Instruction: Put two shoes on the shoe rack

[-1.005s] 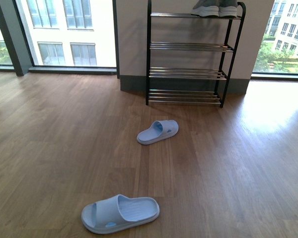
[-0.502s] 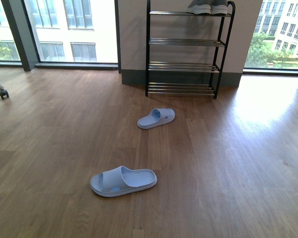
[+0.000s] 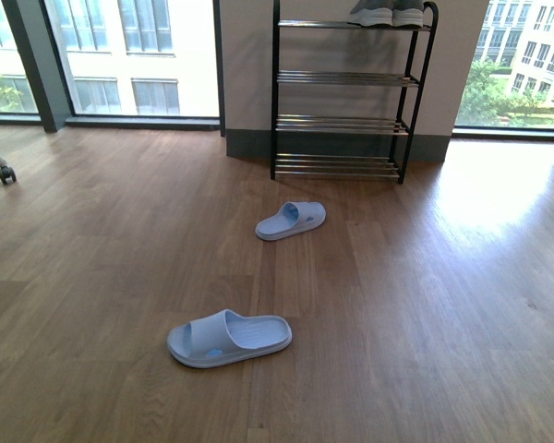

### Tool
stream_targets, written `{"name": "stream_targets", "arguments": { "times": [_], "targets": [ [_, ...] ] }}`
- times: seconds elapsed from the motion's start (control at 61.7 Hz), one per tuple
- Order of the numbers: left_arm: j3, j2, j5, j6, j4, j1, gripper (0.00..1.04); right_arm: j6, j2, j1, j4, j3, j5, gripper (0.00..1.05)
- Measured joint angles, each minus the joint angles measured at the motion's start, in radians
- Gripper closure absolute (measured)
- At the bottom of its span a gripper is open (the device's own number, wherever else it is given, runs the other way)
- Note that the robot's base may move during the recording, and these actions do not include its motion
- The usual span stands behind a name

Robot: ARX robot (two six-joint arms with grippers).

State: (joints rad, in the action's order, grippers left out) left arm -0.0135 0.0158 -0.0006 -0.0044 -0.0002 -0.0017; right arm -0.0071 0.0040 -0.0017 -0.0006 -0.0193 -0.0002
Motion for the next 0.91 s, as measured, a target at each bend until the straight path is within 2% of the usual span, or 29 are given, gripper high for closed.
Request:
{"name": "stream_targets", "arguments": {
  "times": [0.907],
  "targets": [
    [0.0, 0.0, 0.0, 0.0, 0.0, 0.0, 0.09, 0.0, 0.0, 0.0, 0.0, 0.0, 0.0, 0.09]
  ]
}}
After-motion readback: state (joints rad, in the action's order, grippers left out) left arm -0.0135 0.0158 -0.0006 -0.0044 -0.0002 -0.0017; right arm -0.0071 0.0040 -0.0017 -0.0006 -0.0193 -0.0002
